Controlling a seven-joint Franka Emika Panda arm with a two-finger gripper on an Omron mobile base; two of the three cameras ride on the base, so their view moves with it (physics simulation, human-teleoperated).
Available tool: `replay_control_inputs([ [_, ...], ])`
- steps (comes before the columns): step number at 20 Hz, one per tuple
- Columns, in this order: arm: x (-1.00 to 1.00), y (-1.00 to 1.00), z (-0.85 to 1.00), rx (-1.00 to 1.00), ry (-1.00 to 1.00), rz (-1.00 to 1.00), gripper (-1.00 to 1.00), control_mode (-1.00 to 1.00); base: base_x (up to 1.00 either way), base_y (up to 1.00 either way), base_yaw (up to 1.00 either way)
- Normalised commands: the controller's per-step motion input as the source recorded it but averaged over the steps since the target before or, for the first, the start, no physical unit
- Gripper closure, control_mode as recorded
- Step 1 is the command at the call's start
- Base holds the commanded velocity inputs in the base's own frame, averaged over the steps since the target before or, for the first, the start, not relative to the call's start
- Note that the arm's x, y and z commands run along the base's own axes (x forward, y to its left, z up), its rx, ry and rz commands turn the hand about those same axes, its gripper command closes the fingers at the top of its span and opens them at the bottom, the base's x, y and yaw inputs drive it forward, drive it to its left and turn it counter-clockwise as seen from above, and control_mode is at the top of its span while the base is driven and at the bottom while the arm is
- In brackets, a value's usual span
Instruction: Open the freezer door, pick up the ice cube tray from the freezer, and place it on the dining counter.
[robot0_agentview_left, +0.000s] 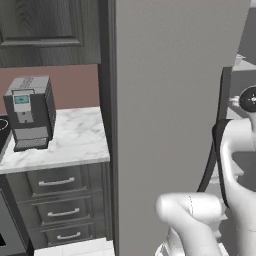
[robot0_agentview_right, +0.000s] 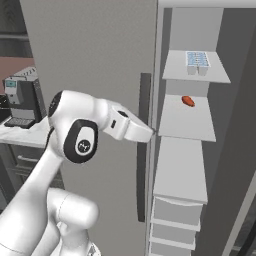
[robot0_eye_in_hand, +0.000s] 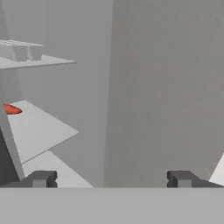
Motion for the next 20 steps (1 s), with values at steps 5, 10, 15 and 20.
replay_control_inputs([
  [5,0.0,0.48,0.0,0.07,0.0,0.16,-1.0,-1.0,0.0,0.0,0.0],
  [10,-0.08,0.48,0.08,0.04,0.01,0.15,-1.0,-1.0,0.0,0.0,0.0],
  [15,-0.15,0.53,0.06,0.0,0.01,0.13,-1.0,-1.0,0.0,0.0,0.0],
  [20,-0.13,0.5,0.03,0.01,0.01,0.14,-1.0,-1.0,0.0,0.0,0.0],
])
